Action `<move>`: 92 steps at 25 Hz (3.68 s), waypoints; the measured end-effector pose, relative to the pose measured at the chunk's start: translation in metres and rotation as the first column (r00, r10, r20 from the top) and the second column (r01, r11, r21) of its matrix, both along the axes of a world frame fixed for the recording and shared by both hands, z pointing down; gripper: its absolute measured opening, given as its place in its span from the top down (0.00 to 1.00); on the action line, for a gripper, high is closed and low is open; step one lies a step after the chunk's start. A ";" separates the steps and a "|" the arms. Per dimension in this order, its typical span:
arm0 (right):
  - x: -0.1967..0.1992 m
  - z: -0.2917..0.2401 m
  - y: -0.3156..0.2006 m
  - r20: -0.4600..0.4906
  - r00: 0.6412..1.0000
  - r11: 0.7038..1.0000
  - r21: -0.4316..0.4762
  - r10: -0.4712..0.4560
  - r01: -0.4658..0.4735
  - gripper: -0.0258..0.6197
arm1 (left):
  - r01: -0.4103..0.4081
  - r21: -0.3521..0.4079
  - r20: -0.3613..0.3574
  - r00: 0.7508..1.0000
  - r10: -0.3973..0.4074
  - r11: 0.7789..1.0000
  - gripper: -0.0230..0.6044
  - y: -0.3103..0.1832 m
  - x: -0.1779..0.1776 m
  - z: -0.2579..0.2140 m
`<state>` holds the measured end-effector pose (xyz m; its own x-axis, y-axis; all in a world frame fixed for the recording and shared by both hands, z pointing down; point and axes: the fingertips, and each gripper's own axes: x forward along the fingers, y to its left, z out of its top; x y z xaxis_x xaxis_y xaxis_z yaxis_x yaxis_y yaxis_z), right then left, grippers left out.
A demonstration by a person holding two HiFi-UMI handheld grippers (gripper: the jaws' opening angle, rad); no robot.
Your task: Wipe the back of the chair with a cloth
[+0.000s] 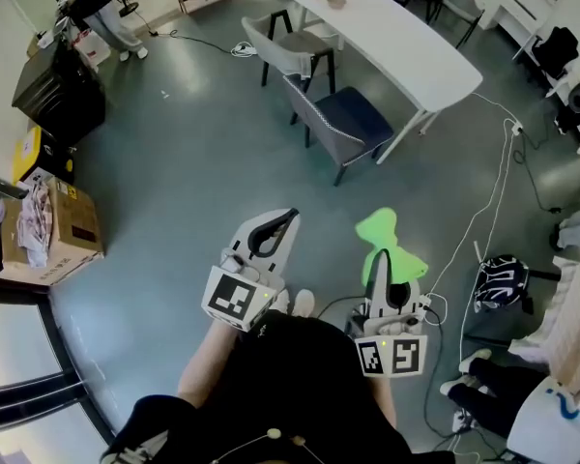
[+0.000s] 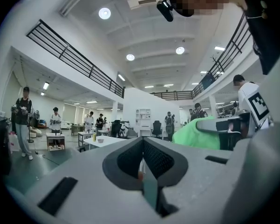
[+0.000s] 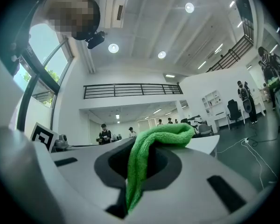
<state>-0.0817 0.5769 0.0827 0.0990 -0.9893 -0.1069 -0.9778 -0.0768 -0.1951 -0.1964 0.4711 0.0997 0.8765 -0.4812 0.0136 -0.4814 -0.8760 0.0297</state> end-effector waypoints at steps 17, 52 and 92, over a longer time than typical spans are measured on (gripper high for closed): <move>0.048 0.000 0.003 -0.053 0.997 0.998 -0.018 -0.056 0.055 0.93 | 0.029 -0.021 0.017 0.999 -0.029 0.999 0.96 -0.011 0.020 0.006; 0.153 0.037 -0.270 -0.100 0.993 0.987 -0.153 -0.068 0.053 0.93 | 0.107 -0.066 -0.008 0.994 -0.108 0.992 0.96 -0.291 0.089 0.029; 0.249 0.085 -0.439 -0.025 0.963 0.946 -0.194 -0.270 0.260 0.93 | 0.265 -0.078 0.064 0.963 -0.261 0.961 0.96 -0.411 0.184 0.048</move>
<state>0.1678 0.1383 0.1676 -0.1703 -0.9818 0.0842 -0.9759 0.1562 -0.1521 -0.0123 0.0605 0.1478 0.7162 -0.6896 0.1070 -0.6972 -0.7137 0.0670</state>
